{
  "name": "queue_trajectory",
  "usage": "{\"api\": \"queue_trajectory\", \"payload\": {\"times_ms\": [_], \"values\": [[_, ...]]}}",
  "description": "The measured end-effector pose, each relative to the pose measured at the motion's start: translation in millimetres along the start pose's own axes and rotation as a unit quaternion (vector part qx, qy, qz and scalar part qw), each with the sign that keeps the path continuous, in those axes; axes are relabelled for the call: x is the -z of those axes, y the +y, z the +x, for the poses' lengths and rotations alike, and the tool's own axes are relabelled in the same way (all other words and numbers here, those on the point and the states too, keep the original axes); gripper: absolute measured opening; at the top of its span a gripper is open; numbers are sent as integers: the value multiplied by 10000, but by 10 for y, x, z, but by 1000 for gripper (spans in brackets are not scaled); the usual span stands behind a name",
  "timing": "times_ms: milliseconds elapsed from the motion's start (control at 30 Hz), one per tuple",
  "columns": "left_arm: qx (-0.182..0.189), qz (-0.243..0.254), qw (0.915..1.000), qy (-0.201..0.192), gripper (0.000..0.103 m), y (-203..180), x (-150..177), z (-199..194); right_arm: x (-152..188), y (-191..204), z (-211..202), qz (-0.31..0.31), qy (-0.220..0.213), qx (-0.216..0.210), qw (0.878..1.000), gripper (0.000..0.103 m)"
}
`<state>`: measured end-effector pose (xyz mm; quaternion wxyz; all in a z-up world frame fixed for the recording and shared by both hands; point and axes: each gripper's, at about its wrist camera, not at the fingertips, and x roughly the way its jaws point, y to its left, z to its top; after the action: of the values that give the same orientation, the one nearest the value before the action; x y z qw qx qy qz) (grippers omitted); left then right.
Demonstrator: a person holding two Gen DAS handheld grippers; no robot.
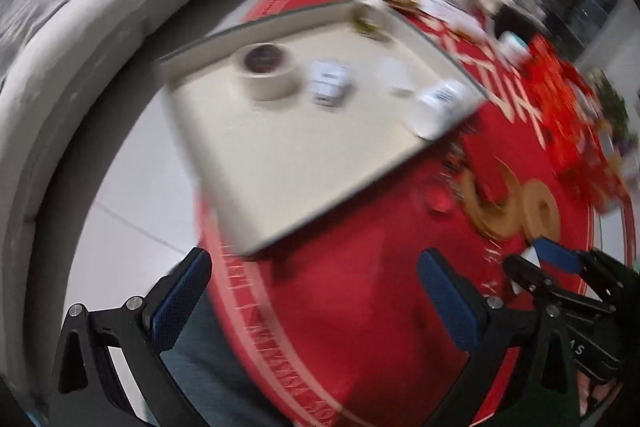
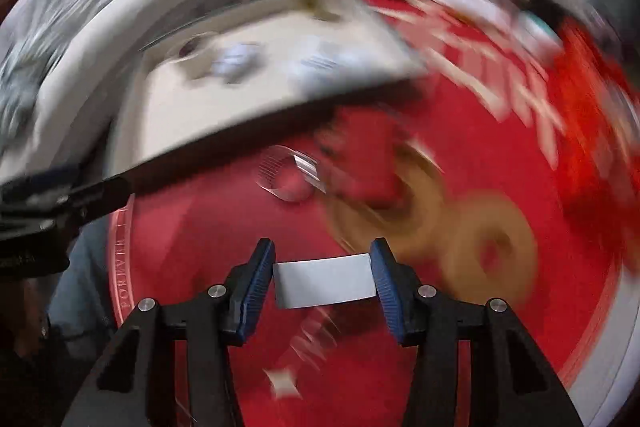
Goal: Organize rigid objects
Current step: 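Reach down and grasp the flat white card with the right tool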
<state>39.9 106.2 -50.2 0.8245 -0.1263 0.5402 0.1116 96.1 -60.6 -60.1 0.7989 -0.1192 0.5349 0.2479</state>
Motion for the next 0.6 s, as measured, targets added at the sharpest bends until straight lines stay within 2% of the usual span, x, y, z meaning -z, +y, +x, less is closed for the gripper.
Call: {"api": "queue_trajectory", "payload": {"times_ms": [133, 267, 400, 500, 600], "values": [[35, 415, 9991, -21, 103, -458, -94, 162, 386, -471, -61, 953, 334, 349, 9943, 51], [-225, 728, 9970, 117, 103, -774, -206, 468, 595, -674, -63, 1347, 454, 380, 9891, 51], [-386, 626, 9966, 373, 103, -818, -250, 698, 693, -746, -102, 1541, 403, 283, 9868, 51], [-200, 328, 9984, 403, 103, -754, -293, 753, 713, -771, -127, 1581, 363, 203, 9866, 51], [-316, 508, 9972, 441, 103, -799, -297, 811, 756, -783, -112, 1605, 349, 166, 9863, 51]]}}
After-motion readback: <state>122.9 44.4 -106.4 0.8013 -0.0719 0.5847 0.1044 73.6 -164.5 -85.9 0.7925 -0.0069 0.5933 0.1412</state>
